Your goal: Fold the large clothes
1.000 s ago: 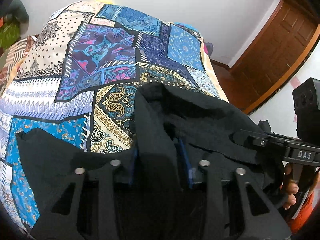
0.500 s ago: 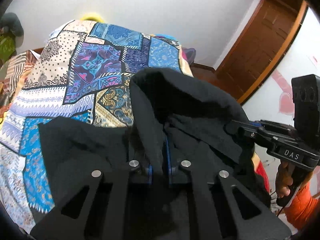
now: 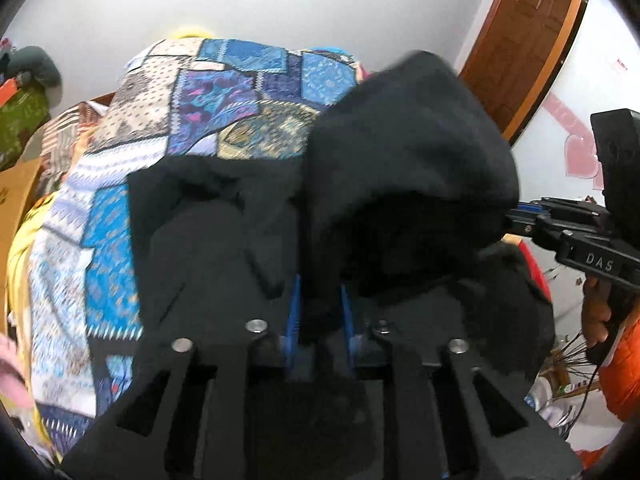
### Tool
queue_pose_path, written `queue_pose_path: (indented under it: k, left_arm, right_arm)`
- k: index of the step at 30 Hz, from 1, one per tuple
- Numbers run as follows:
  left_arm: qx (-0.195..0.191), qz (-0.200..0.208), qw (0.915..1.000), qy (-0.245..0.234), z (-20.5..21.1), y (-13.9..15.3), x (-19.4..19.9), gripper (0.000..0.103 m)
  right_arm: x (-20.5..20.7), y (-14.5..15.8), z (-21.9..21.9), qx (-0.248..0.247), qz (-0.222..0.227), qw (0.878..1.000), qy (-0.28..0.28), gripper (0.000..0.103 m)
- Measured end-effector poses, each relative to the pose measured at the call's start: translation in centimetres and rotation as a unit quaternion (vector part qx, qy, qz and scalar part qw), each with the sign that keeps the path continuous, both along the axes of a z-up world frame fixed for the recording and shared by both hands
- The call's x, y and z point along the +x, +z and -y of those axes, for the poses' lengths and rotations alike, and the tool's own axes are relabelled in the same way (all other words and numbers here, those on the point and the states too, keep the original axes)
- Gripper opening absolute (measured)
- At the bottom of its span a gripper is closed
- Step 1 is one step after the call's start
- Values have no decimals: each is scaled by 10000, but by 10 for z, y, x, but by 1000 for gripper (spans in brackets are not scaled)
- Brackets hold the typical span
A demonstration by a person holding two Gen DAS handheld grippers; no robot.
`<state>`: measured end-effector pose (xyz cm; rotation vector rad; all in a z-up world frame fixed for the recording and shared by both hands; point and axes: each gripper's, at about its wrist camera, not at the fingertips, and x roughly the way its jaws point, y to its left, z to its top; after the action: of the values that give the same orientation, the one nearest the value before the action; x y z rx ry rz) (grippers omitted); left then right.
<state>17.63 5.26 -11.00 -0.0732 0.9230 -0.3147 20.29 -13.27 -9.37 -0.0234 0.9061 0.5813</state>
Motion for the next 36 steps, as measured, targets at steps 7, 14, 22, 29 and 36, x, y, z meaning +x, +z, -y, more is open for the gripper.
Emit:
queue_pose_path:
  k: [7,14,22,29,36]
  left_arm:
    - [638,164,9976,220,-22,4,-33,42]
    - [777,652,9934,543,-41,34,-38,52]
    - [359,647,9961,476,-26,33,-16,53]
    - [293,-53,9993,229,2,-27,-2,53]
    - [58,-483,9978,444,1,-73,-5,62]
  right_arm:
    - [-27,-7,0,-325,-124,9993,149,16]
    - [-36,9,15,-337,-81,9994,44,19]
    - [-18,26,18,88,103,9992,-369,38]
    - [-11,-15,-2,-78,-381,9989,-267,39]
    - [-19,-51,3,-293,-586,9976,-234,39]
